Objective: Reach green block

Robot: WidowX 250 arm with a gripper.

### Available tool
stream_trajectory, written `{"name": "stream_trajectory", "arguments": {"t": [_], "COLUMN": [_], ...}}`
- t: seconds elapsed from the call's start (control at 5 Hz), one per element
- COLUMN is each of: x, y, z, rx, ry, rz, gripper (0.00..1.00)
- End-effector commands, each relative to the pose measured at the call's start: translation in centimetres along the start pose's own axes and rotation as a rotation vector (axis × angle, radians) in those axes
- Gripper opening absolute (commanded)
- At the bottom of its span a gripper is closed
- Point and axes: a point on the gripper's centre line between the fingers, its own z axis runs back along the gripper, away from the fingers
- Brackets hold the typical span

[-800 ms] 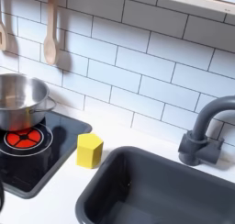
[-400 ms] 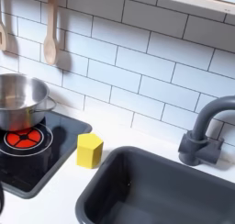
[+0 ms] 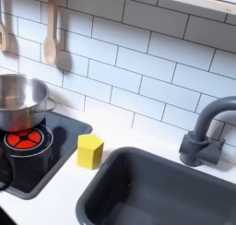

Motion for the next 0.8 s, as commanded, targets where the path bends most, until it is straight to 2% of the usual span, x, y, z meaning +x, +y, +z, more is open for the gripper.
{"name": "stream_trajectory", "arguments": {"t": [0.0, 0.2, 0.6], "x": [1.6, 2.5, 4.5], "y": [3.2, 4.8, 7.8], "z": [-0.2, -0.4, -0.9], "rx": [0.044, 0.053, 0.097], "ry": [-0.046, -0.065, -0.089], "rz": [-0.036, -0.057, -0.031], "gripper": [1.0, 1.0, 1.0]}}
